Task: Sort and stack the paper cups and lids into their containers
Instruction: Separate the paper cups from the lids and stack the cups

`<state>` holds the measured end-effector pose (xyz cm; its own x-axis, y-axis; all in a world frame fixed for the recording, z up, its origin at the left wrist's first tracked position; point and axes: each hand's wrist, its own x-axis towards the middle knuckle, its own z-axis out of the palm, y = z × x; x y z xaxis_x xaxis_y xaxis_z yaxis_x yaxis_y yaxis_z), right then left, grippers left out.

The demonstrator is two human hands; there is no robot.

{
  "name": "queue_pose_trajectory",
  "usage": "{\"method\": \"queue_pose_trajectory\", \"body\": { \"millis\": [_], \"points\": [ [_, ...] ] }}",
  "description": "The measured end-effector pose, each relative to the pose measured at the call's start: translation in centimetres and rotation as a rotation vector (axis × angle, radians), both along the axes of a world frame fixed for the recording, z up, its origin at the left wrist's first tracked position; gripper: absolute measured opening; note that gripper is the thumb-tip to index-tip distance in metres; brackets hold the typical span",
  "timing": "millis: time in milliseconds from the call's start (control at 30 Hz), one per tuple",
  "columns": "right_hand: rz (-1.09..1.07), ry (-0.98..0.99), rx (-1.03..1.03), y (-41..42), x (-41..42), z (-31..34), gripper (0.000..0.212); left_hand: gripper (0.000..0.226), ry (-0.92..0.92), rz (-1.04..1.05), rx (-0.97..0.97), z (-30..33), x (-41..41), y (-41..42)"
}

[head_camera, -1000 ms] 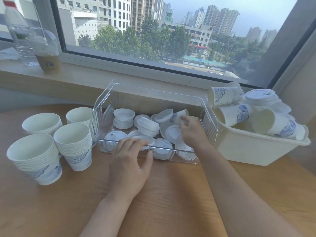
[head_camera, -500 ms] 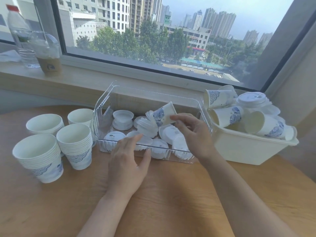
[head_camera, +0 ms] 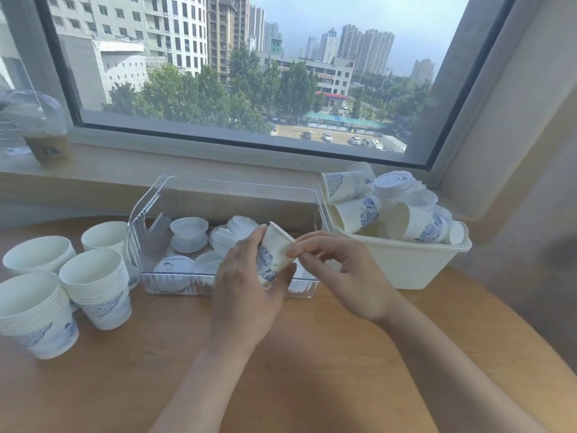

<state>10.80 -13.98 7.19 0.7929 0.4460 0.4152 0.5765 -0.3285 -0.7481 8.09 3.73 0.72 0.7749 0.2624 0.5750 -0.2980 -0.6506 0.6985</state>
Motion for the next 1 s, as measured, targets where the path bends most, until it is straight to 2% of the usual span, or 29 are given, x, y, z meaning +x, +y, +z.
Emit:
{"method": "queue_pose_trajectory", "body": {
  "millis": [167,300,433,633,1000],
  "points": [
    [-0.233,-0.229,-0.147,-3.6,2.4,2.5,0.019,0.065,-0.002,-0.042,-0.122,0.4,1.9,-1.8],
    [-0.415,-0.364,-0.379,-5.0,6.1,5.4,0.031,0.066,-0.008,-0.063,-0.237,0.6,3.7,-2.7],
    [-0.43,-0.337,-0.601,-4.1,9.4,7.0,0.052,0.074,0.011,-0.09,-0.267,0.3,5.0,-2.9],
    [-0.405,-0.251,-0.762,-2.2,12.5,6.8,0.071,0.08,0.033,-0.126,-0.279,-0.1,5.8,-2.5],
    [-0.431,-0.317,-0.801,-1.6,13.9,7.3,0.065,0.08,0.004,-0.162,-0.312,-0.3,6.1,-2.3]
  ]
}}
